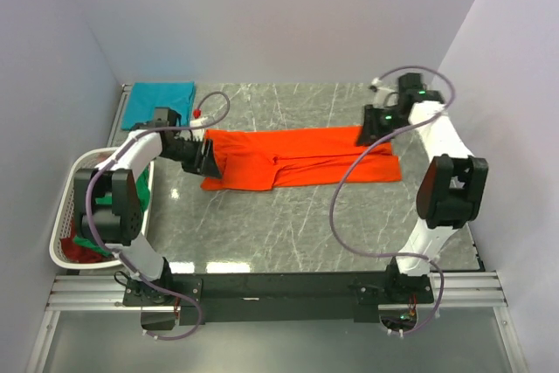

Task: Fold and stack the t-shirts
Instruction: Fold the tshirt

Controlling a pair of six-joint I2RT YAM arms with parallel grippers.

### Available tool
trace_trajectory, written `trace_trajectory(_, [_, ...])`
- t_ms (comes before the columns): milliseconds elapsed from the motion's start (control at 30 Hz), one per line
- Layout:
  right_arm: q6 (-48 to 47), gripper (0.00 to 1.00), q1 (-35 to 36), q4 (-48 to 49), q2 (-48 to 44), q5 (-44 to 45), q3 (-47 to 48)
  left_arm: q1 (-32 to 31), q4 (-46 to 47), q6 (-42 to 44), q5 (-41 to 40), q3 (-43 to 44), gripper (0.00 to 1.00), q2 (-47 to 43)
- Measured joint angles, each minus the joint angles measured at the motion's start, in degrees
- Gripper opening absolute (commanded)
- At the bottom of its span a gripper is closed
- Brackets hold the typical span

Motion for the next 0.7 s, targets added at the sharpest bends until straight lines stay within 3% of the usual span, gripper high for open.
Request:
trace_trajectory(200, [12.5, 0.43, 15.1, 13.4, 0.4, -8.6, -9.1, -1.0, 6.3, -7.7, 1.7, -5.9, 0.49, 5.1])
trace_trajectory(467, [26.6, 0.45, 27.1, 28.5, 5.2, -11.6, -12.8, -3.6, 12.5, -14.6, 0.2, -6.6, 0.5, 6.6])
trace_trajectory(667, [34.6, 0.54, 32.8, 37.1, 10.3, -11.8, -12.7, -3.9, 14.3, -17.0, -1.8, -6.9, 0.54, 8.1])
trace_trajectory(700, [35.7, 0.6, 33.5, 37.8, 11.0, -11.7, -12.6, -3.9, 14.3, -17.2, -2.2, -6.9, 0.56, 8.4])
